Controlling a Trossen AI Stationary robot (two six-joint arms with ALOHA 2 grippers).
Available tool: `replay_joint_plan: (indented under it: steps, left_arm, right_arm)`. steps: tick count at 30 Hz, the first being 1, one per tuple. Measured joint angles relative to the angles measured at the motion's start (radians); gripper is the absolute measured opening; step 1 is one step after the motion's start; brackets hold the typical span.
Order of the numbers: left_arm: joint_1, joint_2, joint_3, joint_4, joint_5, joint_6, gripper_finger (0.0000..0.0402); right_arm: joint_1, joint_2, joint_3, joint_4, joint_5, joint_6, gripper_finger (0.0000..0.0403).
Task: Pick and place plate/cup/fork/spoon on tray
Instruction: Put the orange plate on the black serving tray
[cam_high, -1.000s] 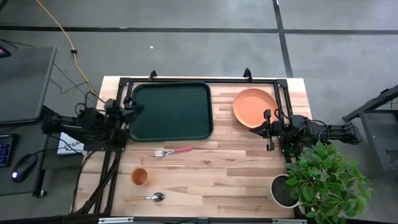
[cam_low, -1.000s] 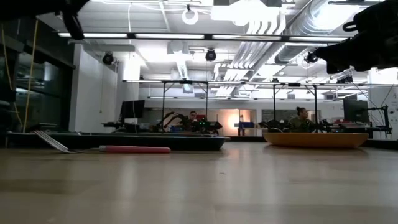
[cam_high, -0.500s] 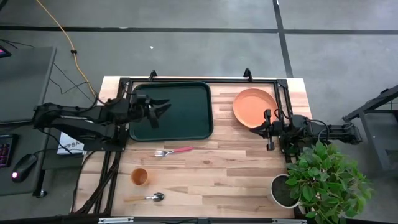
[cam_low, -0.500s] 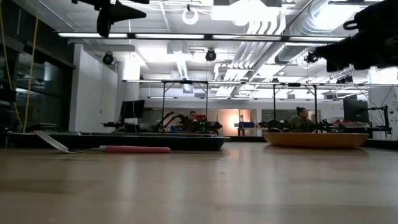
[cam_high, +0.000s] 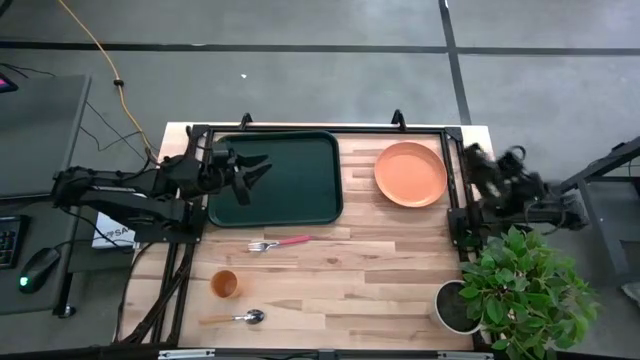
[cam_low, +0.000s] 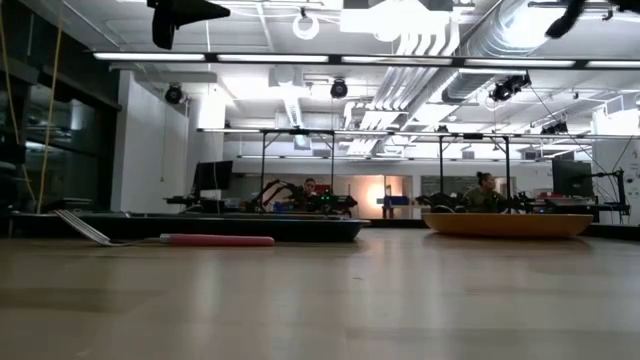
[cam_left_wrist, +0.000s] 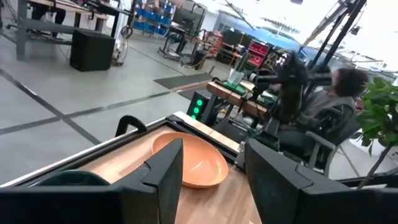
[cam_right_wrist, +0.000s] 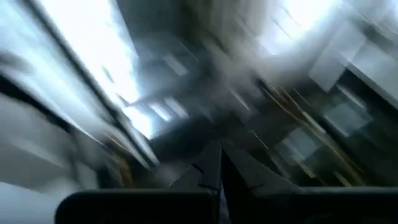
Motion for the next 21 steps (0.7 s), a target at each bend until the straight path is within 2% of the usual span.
replay_joint_plan:
  steps: [2, 4, 7, 10, 12, 15, 18, 21]
  left_arm:
    - [0.000, -0.006, 0.000, 0.001, 0.000, 0.000, 0.0157]
    - [0.000, -0.009, 0.000, 0.000, 0.000, 0.006, 0.0157]
    - [0.000, -0.011, 0.000, 0.000, 0.002, 0.008, 0.0157]
    - [0.000, -0.011, 0.000, 0.000, 0.026, 0.008, 0.0157]
    - [-0.002, -0.011, 0.000, 0.000, 0.031, 0.008, 0.0157]
    - [-0.003, -0.011, 0.000, 0.000, 0.031, 0.008, 0.0157]
    - [-0.003, -0.011, 0.000, 0.000, 0.031, 0.008, 0.0157]
    - [-0.003, -0.011, 0.000, 0.000, 0.031, 0.009, 0.0157]
  right_arm:
    - [-0.005, 0.105, 0.115, -0.282, 0.136, 0.100, 0.0000]
    - [-0.019, 0.217, 0.224, -0.603, 0.178, 0.197, 0.0006]
    - [-0.056, 0.371, 0.345, -1.037, 0.094, 0.354, 0.0035]
    - [-0.097, 0.509, 0.400, -1.326, -0.047, 0.428, 0.0089]
    - [-0.117, 0.595, 0.401, -1.449, -0.113, 0.445, 0.0127]
    - [-0.144, 0.702, 0.368, -1.501, -0.183, 0.418, 0.0171]
    - [-0.154, 0.797, 0.336, -1.469, -0.208, 0.392, 0.0192]
    - [-0.165, 0.877, 0.332, -1.425, -0.198, 0.369, 0.0196]
